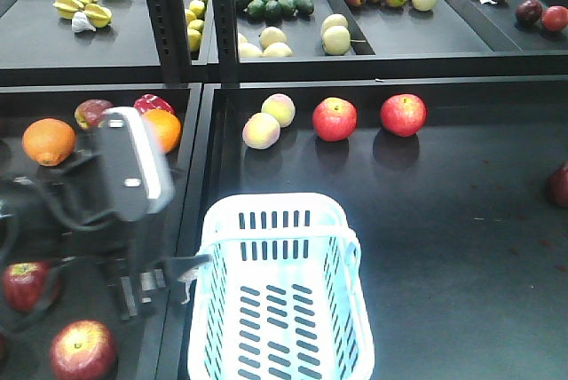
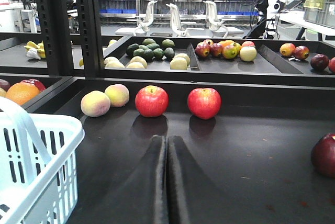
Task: Pick three apples into basket with both arms
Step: 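Reach the left gripper over the basket and grasp its handle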
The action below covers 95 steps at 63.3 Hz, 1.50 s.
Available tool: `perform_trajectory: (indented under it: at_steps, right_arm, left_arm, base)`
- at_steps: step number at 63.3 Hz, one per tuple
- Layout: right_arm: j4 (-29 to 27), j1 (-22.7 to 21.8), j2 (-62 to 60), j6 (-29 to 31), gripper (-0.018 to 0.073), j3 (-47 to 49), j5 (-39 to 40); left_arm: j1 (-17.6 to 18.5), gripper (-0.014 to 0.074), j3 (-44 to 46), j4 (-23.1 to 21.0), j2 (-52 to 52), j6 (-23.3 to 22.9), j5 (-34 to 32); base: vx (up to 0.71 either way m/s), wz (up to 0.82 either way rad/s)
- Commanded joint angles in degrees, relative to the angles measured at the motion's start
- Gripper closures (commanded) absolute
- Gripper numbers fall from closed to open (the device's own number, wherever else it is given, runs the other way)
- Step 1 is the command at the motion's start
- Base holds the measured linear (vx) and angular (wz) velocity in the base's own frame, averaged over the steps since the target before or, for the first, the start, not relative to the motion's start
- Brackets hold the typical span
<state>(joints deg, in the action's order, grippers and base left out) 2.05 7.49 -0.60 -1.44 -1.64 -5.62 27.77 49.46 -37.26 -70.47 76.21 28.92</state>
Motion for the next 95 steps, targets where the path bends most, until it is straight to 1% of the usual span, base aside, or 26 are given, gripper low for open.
perform_trajectory:
  at_steps: [1,11,19,29,35,41,47,54,60,65,68,70,85,95]
  right_arm:
    - [0.4,-0.1,-0.6,0.5,0.0568,-0.8,4.4]
    - [0.4,-0.1,-0.6,0.5,0.0568,-0.8,4.4]
    - [0.4,-0.1,-0.6,0.5,0.0568,-0.8,4.4]
    - [0.3,-0.1,-0.6,0.5,0.0568,-0.8,4.4]
    - [0.3,-0.1,-0.6,0.5,0.0568,-0.8,4.4]
    - [0.3,-0.1,-0.6,0.5,0.0568,-0.8,4.4]
    - [0.3,-0.1,-0.6,0.5,0.0568,-0.8,4.4]
    - [0.3,-0.1,-0.6,0.5,0.0568,-0.8,4.4]
    - [0.3,-0.1,-0.6,0.5,0.0568,-0.8,4.4]
    - [0.3,-0.1,-0.6,0.5,0.0568,-0.8,4.4]
    - [0.3,-0.1,-0.6,0.5,0.0568,-0.8,4.4]
    - [0.3,-0.1,-0.6,0.5,0.0568,-0.8,4.4]
    - [0.3,-0.1,-0.6,0.5,0.0568,-0.8,4.4]
    - [0.3,-0.1,-0.6,0.5,0.0568,-0.8,4.4]
  left_arm:
    - [3.3,-0.0028,4.5,0.5,-2.7,0.2,-3.2]
    - [7.5,-0.0020,8.6,4.0,-9.2,0.1,-3.4]
    - [9.3,-0.0008,11.3,5.2,-14.0,-0.1,-4.4]
    - [9.5,0.0008,14.3,5.5,-18.8,-0.1,-5.6]
    - [9.5,0.0019,15.4,7.0,-20.9,-0.3,-5.7]
    - [9.5,0.0052,15.7,8.3,-22.7,-0.5,-6.7]
    - [9.5,0.0107,15.7,9.8,-24.0,-0.5,-7.8]
    - [9.5,0.0206,15.7,10.5,-24.5,-0.5,-8.4]
    - [9.5,0.0339,15.7,11.2,-24.5,-0.5,-8.8]
    - [9.5,0.0471,15.7,11.2,-24.5,-0.5,-9.1]
    - [9.5,0.0570,15.7,11.2,-24.5,-0.5,-9.1]
    - [9.5,0.0606,15.7,11.3,-24.5,-0.5,-9.2]
    - [9.5,0.0604,15.7,11.2,-23.7,-0.5,-10.0]
    - [9.5,0.0604,15.7,11.2,-19.2,-0.5,-9.8]
  base:
    - [0.00,0.00]
    - [0.00,0.00]
    - [0.00,0.00]
    - [0.00,0.00]
    - [0.00,0.00]
    - [0.00,0.00]
    - [0.00,0.00]
    - [0.00,0.00]
    - [0.00,0.00]
    - [0.00,0.00]
    - [0.00,0.00]
    - [0.00,0.00]
    - [0.00,0.00]
    - [0.00,0.00]
